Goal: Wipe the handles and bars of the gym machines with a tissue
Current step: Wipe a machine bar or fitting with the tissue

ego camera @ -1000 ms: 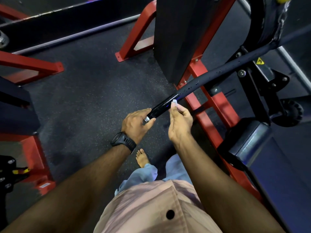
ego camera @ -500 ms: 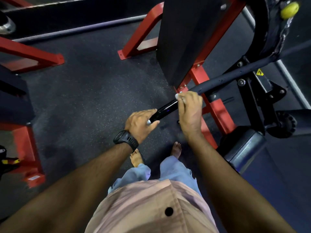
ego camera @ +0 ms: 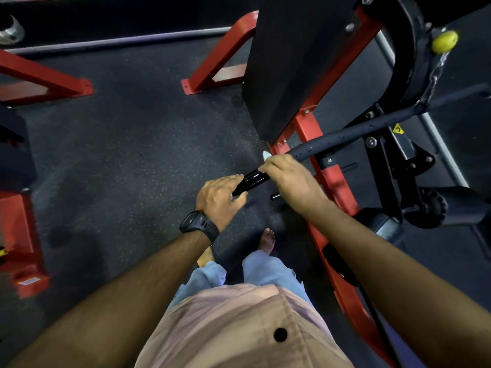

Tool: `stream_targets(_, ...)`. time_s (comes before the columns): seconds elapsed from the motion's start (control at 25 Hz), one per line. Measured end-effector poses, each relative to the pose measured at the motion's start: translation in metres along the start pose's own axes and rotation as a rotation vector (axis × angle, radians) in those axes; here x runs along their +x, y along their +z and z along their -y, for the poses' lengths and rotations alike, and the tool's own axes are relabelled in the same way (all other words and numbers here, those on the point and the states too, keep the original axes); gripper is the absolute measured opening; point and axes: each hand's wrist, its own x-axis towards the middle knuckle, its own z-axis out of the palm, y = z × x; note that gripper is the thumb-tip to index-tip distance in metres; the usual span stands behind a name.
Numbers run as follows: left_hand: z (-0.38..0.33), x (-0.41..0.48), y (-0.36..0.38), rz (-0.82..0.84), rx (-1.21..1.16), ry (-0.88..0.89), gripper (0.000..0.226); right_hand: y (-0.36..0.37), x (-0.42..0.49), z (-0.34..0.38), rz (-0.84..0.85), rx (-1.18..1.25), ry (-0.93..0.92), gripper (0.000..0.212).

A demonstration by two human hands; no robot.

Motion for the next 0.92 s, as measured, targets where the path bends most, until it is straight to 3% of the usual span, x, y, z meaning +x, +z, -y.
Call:
stream_targets(0.04, 0.0, 0.0, 0.002, -0.006, 0.004, -0.006, 0.038, -0.006, 0.005, -0.011, 0.006, -0.019, 0.011, 0.011)
stream_targets(0.12, -0.002, -0.003, 0.006, -0.029, -0.005, -0.03, 0.037, -0.019, 0.014, -0.026, -0.034, 0.003, 0.252, 0.009)
stream_targets(0.2, -0.007, -0.005, 0.009, -0.047, -0.023, -0.046, 0.037, -0.018, 0.021, -0.021, 0.086, 0.031, 0.363, 0.008)
stream_targets(0.4, -0.005, -0.01, 0.015, -0.077, -0.014, -0.052, 0.036, 0.001, 0.061, 0.012, 0.544, 0.074, 0.067, 0.016)
stream_targets(0.52, -0.009, -0.013, 0.014, -0.115, 0.002, -0.069, 0.035, -0.007, 0.087, 0.0, 0.781, 0.022, 0.096, 0.019)
stream_targets(0.76, -0.01, -0.014, 0.014, -0.127, 0.03, -0.081, 0.033, -0.004, 0.101, 0.013, 0.891, 0.037, 0.014, 0.019)
stream_targets(0.92, -0.012, -0.014, 0.009, -0.135, 0.024, -0.094, 0.035, -0.015, 0.104, -0.001, 0.943, 0.027, 0.061, 0.021)
